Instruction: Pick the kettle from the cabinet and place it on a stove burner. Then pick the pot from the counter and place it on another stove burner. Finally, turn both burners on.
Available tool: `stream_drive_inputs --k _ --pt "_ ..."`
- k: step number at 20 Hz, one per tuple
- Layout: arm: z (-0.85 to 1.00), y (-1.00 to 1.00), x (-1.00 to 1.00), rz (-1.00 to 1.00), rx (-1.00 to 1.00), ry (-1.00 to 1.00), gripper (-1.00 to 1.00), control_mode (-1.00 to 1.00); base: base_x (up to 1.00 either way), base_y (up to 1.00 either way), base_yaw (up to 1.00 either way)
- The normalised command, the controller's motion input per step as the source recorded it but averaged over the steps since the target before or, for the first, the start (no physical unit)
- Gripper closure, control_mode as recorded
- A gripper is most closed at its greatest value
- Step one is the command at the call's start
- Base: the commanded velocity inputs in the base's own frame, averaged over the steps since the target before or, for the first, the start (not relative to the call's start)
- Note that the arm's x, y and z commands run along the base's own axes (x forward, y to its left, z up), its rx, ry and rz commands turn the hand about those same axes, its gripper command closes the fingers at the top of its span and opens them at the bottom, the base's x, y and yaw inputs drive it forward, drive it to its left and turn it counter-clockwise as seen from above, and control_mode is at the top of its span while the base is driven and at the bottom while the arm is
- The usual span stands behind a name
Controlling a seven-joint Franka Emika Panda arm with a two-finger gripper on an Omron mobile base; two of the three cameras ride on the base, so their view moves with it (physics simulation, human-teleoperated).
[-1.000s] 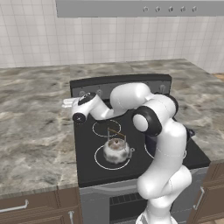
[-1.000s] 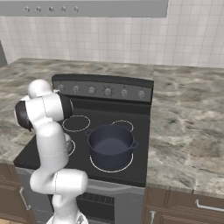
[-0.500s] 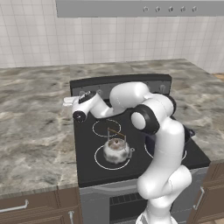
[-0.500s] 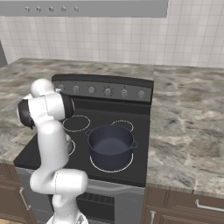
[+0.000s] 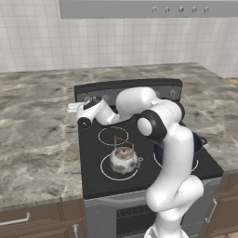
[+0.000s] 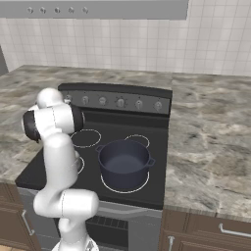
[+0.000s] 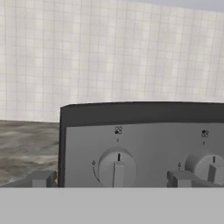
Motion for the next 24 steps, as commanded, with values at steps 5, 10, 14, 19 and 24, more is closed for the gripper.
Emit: stream_drive_inputs --k 5,10,14,19,24 --pt "-0.08 -0.02 0.04 0.00 0.00 0.00 -1.00 -1.00 0.00 0.00 0.00" --pt "0.00 -0.05 0.07 0.00 0.02 0.00 -1.00 -1.00 0.00 0.00 0.00" --pt "0.00 -0.10 0.08 0.00 0.02 0.00 -1.00 -1.00 0.00 0.00 0.00" --pt "-0.05 -0.07 0.04 0.00 0.01 0.00 -1.00 -1.00 0.00 0.00 0.00" --pt "-0.07 0.00 0.05 0.00 0.00 0.00 -1.00 -1.00 0.00 0.00 0.00"
